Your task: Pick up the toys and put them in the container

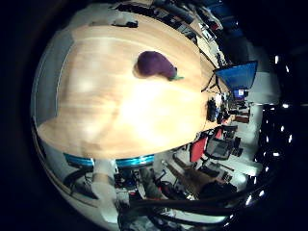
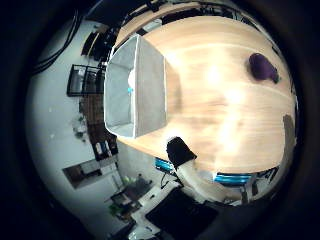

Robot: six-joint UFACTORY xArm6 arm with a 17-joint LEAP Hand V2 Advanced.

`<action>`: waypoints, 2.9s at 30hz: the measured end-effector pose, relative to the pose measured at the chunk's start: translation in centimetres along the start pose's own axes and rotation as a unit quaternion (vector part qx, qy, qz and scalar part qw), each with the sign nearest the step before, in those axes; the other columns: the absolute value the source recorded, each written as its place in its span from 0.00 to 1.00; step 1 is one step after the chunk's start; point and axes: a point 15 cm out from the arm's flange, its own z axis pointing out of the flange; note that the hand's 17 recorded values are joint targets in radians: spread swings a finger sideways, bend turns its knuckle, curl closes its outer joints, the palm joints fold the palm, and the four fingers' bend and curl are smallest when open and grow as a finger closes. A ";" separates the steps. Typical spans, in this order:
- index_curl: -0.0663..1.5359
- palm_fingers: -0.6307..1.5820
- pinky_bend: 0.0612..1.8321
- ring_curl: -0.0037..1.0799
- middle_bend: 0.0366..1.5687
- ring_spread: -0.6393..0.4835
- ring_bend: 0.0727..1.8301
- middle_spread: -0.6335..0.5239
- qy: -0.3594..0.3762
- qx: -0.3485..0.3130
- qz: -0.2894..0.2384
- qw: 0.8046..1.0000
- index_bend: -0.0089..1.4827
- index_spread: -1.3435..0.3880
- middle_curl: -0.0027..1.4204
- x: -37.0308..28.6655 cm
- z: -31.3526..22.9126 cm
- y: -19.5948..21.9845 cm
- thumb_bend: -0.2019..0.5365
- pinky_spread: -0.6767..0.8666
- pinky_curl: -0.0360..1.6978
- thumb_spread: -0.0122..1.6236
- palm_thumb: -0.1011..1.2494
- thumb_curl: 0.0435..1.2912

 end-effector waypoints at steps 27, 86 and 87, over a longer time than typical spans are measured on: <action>0.22 0.37 0.33 0.24 0.10 0.54 0.17 0.40 0.000 -0.027 0.007 1.000 0.12 0.50 0.24 1.2 2.2 0.2 0.24 0.71 0.14 0.60 0.33 0.20; 0.22 0.47 0.36 0.27 0.12 0.41 0.27 0.36 0.007 -0.101 0.110 0.989 0.12 0.49 0.25 23.9 17.6 -12.4 0.31 0.62 0.14 0.65 0.55 0.25; 0.22 0.50 0.37 0.28 0.14 0.38 0.29 0.34 0.009 -0.095 0.111 0.989 0.12 0.49 0.25 24.1 17.6 -12.7 0.32 0.59 0.14 0.65 0.57 0.25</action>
